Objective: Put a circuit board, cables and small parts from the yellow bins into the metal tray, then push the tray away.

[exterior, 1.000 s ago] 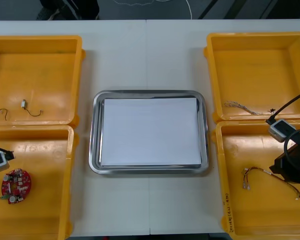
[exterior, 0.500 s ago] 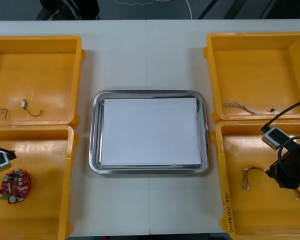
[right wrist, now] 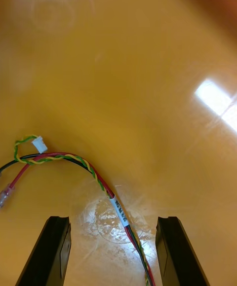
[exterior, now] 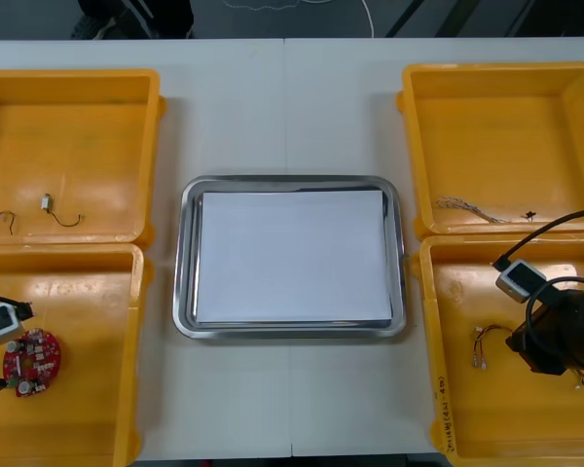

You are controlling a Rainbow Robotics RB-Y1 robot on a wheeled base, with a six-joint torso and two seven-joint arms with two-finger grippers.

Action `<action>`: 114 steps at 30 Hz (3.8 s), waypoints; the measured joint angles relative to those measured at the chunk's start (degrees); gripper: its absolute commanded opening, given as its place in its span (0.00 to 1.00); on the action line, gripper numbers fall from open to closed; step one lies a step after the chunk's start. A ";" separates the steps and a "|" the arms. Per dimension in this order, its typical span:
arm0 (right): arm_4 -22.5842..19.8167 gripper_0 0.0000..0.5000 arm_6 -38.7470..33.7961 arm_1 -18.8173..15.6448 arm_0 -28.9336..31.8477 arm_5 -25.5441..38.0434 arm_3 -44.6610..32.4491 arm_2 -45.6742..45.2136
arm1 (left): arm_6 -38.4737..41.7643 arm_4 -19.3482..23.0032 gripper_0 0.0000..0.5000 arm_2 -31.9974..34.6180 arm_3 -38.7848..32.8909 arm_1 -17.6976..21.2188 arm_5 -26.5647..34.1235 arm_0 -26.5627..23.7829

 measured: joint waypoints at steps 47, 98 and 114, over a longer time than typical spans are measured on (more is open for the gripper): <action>0.70 0.71 6.32 0.14 -0.43 -6.74 6.37 3.15 | 0.00 -5.91 1.00 -5.31 -0.02 0.04 -7.98 4.38; -13.20 0.00 -6.72 0.19 -6.30 22.07 -3.01 -11.24 | 0.00 -9.65 0.00 -5.30 -0.06 -3.75 -8.25 4.21; -19.95 0.00 -28.47 0.22 -13.31 29.27 -8.89 -11.31 | 0.00 -6.57 0.00 -1.12 -0.83 -3.77 4.46 -2.14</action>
